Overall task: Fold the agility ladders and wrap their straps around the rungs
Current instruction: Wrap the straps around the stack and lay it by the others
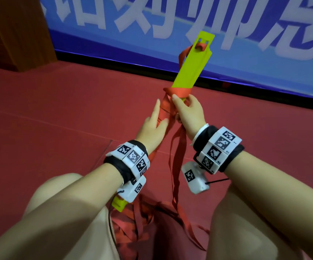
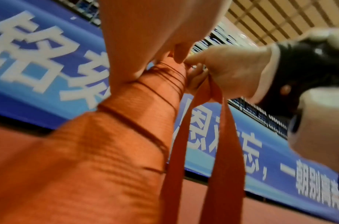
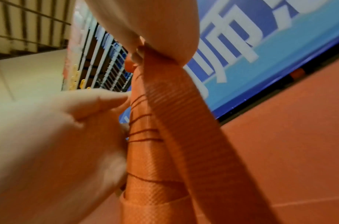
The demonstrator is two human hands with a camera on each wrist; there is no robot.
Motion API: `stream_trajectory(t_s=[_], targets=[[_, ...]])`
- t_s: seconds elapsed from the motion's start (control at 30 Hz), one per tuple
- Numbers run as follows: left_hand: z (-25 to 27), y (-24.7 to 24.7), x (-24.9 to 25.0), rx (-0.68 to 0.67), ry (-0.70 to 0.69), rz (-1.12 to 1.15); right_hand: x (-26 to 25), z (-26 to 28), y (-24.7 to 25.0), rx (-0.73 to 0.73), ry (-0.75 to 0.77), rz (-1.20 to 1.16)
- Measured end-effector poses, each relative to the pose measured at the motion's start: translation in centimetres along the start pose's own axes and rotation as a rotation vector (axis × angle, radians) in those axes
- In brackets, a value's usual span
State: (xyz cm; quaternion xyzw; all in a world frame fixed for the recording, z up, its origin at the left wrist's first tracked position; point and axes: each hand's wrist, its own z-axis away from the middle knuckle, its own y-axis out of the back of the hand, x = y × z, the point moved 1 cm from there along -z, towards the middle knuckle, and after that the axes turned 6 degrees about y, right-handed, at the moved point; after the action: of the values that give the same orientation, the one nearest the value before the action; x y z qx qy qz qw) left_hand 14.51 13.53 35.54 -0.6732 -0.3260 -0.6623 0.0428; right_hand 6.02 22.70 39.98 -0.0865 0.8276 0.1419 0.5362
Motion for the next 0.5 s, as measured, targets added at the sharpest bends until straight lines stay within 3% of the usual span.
stream_trajectory(t_s=[0.13, 0.3, 0.37, 0.5], targets=[[0.6, 0.0, 0.1, -0.103, -0.044, 0.199, 0.1, 0.1, 0.3, 0.091, 0.020, -0.161], [1.4, 0.0, 0.3, -0.043, -0.091, 0.332, -1.2, 0.2, -0.5, -0.015, 0.104, -0.157], [1.6, 0.1, 0.3, 0.031, -0.095, 0.294, -1.8, 0.4, -0.6, -0.041, 0.106, -0.173], [2.2, 0.5, 0.6, 0.160, -0.158, -0.005, -2.2, 0.6, -0.7, -0.075, 0.115, -0.133]])
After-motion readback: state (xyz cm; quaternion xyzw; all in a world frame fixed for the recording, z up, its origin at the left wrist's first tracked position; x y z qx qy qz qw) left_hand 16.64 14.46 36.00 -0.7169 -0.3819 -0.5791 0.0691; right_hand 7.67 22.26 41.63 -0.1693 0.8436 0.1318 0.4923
